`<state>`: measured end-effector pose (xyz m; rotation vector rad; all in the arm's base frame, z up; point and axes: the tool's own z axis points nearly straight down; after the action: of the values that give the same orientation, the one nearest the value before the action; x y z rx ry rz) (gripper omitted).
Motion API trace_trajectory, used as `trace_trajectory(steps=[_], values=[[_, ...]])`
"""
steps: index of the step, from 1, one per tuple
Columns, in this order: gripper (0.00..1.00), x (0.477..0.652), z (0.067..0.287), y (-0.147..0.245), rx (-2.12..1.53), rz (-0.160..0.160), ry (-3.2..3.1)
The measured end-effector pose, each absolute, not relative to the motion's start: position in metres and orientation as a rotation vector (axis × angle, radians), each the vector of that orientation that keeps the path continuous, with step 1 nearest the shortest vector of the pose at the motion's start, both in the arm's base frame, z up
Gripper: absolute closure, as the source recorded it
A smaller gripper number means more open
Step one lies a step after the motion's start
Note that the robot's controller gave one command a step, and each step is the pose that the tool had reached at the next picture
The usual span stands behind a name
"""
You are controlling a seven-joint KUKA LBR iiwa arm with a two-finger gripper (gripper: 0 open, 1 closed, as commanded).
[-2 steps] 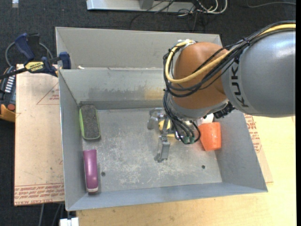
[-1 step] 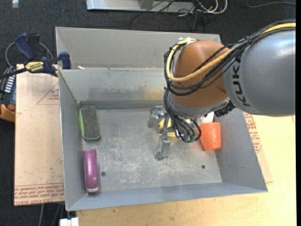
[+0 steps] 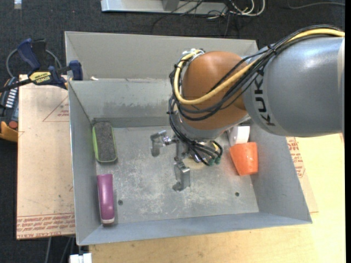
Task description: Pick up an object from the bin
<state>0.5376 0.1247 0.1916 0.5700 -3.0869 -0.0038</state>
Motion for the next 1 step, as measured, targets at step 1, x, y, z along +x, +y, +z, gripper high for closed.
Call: trace_trajectory(steps=[1], values=[[1.0,0.4856,0.0814,0.0917,0.441,-0.002,-3.107]])
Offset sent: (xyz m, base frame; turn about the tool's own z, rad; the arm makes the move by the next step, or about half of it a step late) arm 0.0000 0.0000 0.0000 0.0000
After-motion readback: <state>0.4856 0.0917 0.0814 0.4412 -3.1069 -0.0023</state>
